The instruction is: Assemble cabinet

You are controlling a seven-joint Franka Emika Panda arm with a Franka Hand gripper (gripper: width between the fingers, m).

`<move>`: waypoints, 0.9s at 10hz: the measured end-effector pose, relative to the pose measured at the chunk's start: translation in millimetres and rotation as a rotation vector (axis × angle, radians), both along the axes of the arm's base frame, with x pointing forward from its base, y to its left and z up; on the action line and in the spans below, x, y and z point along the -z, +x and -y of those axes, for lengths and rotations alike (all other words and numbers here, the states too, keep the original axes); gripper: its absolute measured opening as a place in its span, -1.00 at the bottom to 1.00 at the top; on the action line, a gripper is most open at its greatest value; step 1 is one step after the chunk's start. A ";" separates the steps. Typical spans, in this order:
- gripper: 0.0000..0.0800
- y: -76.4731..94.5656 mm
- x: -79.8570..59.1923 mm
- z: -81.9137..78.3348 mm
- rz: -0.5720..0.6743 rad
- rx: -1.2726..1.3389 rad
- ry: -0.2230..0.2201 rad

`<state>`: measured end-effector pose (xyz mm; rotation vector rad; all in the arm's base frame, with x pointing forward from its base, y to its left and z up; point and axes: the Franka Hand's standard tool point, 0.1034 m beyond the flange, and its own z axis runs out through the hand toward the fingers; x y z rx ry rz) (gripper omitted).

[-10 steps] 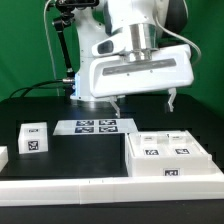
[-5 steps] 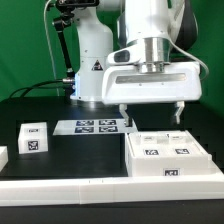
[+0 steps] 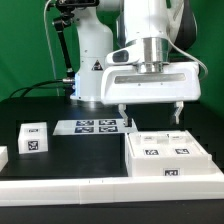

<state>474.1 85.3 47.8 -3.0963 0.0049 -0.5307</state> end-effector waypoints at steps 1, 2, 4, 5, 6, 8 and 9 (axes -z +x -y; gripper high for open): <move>0.99 6.4 6.0 1.1 -0.001 0.004 -0.004; 0.99 11.8 10.7 -0.4 0.002 0.002 -0.006; 0.99 17.4 25.7 3.4 0.000 0.008 -0.015; 0.99 18.9 30.7 3.3 -0.001 0.007 -0.018; 0.99 17.9 36.5 4.1 -0.007 0.007 -0.022; 0.99 15.7 42.1 3.3 -0.013 0.004 -0.025; 0.99 16.2 42.5 3.4 -0.013 0.004 -0.026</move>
Offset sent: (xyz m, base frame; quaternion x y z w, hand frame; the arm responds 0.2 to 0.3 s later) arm 0.0209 -0.0015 -0.0260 0.0024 0.0210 0.0107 0.9997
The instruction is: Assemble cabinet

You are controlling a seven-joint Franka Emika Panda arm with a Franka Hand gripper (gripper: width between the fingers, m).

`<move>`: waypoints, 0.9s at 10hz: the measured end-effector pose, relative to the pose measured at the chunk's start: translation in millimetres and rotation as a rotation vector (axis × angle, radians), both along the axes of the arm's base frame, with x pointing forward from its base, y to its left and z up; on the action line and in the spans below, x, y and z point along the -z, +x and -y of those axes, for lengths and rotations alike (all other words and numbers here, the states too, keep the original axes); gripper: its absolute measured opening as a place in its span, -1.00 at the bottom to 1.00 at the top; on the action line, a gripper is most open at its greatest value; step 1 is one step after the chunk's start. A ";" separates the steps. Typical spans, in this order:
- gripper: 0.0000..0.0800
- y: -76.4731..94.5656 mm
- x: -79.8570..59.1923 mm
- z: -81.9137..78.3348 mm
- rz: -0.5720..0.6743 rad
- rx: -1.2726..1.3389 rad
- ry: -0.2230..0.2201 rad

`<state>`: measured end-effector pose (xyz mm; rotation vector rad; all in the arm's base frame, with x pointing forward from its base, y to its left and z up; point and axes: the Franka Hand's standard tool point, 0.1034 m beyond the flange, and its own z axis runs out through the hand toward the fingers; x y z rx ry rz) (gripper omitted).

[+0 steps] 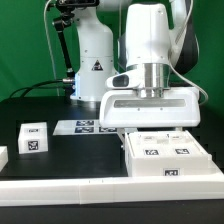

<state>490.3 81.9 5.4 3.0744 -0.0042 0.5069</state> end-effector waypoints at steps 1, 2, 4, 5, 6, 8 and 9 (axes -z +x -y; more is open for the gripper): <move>0.99 1.9 -0.2 1.4 0.008 -0.003 -0.003; 0.99 2.5 0.3 0.0 0.011 -0.006 -0.003; 0.99 1.9 0.7 -6.0 0.011 -0.016 -0.001; 0.69 3.4 0.1 -6.5 0.014 -0.016 0.000; 0.31 5.8 -0.8 -7.2 0.018 -0.017 0.001; -0.04 9.3 -0.3 -6.3 0.021 -0.026 -0.002; -0.40 11.5 0.1 -5.3 0.023 -0.030 -0.005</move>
Offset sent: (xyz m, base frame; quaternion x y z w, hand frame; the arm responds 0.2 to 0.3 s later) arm 0.0042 0.0130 -0.0061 0.0013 0.0148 0.0137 0.9998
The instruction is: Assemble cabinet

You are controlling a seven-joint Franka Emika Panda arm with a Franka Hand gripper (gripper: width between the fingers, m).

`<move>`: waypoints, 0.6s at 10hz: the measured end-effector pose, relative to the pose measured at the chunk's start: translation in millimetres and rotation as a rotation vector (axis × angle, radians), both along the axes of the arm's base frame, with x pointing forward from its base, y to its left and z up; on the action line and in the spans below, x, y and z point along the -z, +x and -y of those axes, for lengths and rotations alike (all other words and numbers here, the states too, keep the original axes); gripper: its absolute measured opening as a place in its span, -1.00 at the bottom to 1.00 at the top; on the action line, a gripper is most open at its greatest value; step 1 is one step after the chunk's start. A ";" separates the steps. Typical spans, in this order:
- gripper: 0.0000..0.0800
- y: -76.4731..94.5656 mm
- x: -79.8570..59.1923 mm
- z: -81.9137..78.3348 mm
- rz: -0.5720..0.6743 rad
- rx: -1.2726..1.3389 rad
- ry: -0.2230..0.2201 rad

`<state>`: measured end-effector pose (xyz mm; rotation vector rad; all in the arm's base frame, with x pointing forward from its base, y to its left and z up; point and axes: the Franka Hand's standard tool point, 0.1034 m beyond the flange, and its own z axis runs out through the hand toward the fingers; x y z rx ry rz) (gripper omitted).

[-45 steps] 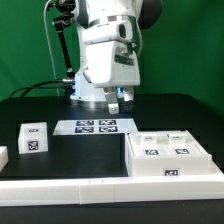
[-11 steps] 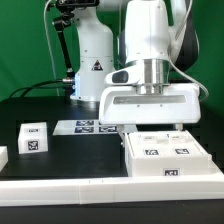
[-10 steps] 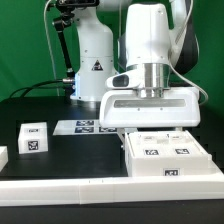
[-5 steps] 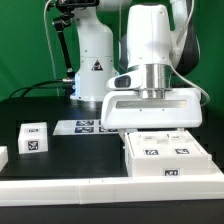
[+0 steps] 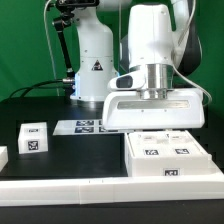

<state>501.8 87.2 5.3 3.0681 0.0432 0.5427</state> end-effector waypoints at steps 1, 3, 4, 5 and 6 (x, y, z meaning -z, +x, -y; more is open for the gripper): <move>-0.54 -1.5 1.5 0.8 -0.004 0.001 -0.001; -0.87 -1.8 1.6 0.5 -0.005 0.000 -0.001; -0.97 -1.8 1.6 0.4 -0.005 0.000 -0.001; -0.97 -1.8 1.6 0.5 -0.005 0.000 -0.001; -0.99 -1.8 1.6 0.5 -0.005 0.000 -0.001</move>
Offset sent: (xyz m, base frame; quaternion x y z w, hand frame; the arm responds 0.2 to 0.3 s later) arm 0.0000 0.0000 0.0000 0.0000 0.0000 0.0000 1.0000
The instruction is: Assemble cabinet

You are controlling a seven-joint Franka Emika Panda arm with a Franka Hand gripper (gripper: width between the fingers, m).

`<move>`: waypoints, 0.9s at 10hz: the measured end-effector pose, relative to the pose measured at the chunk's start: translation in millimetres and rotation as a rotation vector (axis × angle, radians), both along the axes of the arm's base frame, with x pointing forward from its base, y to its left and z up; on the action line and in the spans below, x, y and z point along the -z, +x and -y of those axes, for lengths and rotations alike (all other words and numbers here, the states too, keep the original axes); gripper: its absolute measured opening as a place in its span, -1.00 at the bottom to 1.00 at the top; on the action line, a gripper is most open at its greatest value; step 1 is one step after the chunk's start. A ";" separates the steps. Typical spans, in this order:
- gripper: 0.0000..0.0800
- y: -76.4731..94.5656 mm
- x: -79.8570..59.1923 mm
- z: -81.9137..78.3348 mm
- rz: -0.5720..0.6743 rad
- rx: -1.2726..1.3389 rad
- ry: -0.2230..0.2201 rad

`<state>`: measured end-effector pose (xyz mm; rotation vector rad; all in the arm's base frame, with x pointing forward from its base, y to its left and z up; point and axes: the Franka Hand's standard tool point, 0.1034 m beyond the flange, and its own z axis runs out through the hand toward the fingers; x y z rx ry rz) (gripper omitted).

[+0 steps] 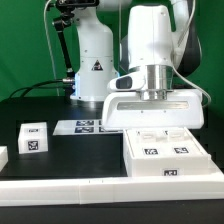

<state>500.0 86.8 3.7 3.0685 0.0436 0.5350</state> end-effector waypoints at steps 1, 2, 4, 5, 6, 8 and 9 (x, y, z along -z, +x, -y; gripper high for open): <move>-0.99 0.0 -0.1 0.0 0.000 0.000 0.000; -0.99 0.5 -1.0 -0.1 0.001 -0.001 0.000; -0.99 0.9 -23.1 2.5 -0.023 -0.010 0.012; -0.99 1.8 -34.9 4.4 -0.032 -0.005 0.023; -0.99 3.0 -41.6 3.9 -0.032 -0.003 0.029; -0.99 6.4 -63.0 0.3 -0.050 -0.001 0.052; -0.99 8.6 -74.1 -1.4 -0.054 -0.001 0.063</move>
Offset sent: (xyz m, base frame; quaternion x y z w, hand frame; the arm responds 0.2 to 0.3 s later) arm -0.0094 -0.0065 0.0462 0.0218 -0.0414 -0.0023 0.9989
